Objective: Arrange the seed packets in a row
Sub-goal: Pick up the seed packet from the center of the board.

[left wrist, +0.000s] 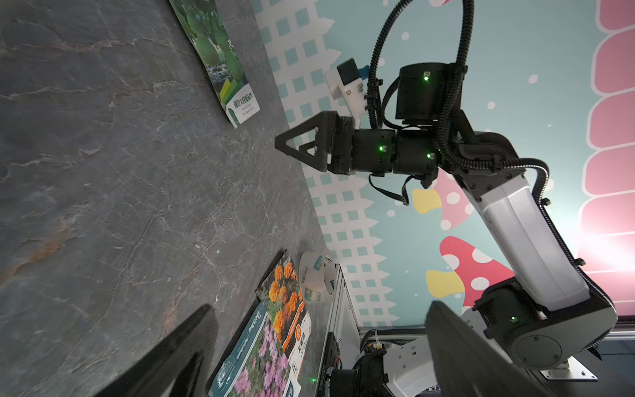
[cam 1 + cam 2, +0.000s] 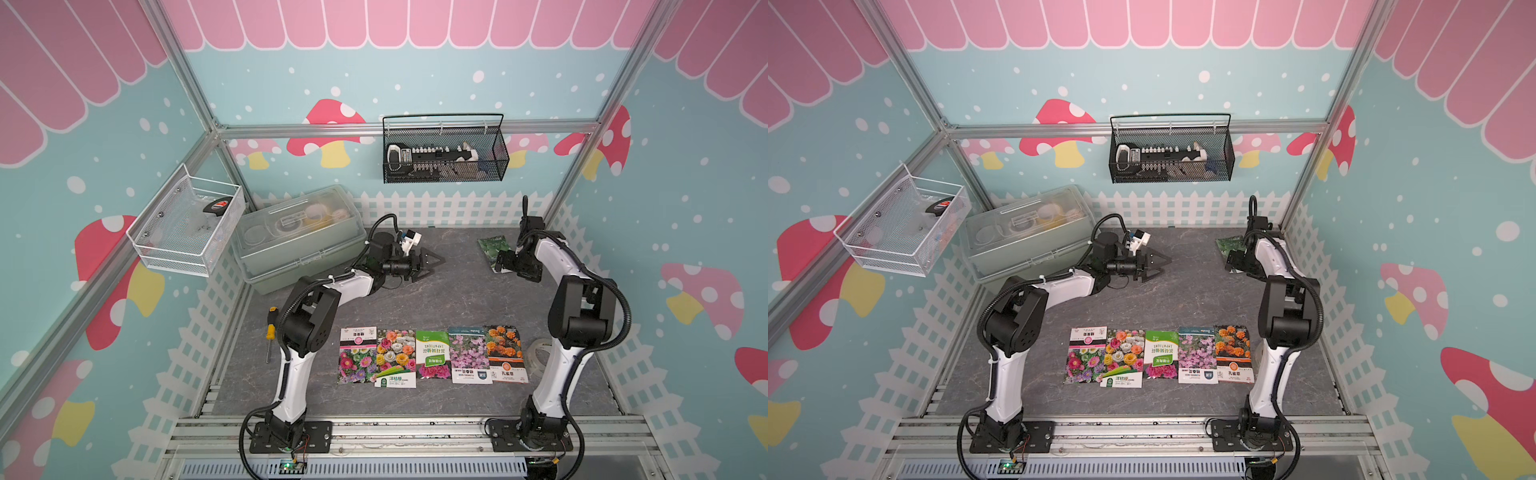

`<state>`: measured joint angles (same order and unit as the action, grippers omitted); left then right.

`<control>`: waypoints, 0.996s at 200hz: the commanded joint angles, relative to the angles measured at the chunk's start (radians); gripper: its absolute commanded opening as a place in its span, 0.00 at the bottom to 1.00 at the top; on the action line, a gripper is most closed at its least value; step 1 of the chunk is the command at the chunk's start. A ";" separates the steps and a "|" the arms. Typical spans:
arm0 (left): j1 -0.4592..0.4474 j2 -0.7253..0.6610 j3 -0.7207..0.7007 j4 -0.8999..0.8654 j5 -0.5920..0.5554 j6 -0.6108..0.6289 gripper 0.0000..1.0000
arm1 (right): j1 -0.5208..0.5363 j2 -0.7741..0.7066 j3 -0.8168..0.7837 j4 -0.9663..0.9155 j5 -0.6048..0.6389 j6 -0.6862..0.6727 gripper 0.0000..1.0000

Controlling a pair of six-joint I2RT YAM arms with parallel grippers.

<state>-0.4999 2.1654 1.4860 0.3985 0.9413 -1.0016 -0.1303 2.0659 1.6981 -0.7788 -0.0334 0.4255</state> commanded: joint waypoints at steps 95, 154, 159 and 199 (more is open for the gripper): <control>-0.020 0.170 0.164 -0.111 0.018 0.057 0.94 | -0.159 0.594 0.729 0.002 -0.469 -0.108 0.96; -0.019 0.215 0.214 -0.132 0.034 0.057 0.93 | -0.169 0.730 0.869 -0.046 -0.770 -0.079 0.90; -0.018 0.217 0.218 -0.134 0.035 0.057 0.93 | -0.163 0.727 0.859 -0.067 -0.768 -0.100 0.89; -0.007 0.234 0.251 -0.174 0.037 0.061 0.93 | -0.086 0.619 0.662 -0.139 -0.760 -0.226 0.74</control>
<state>-0.5137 2.3756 1.6958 0.2535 0.9623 -0.9565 -0.2905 2.7228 2.4878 -0.7589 -0.7769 0.3023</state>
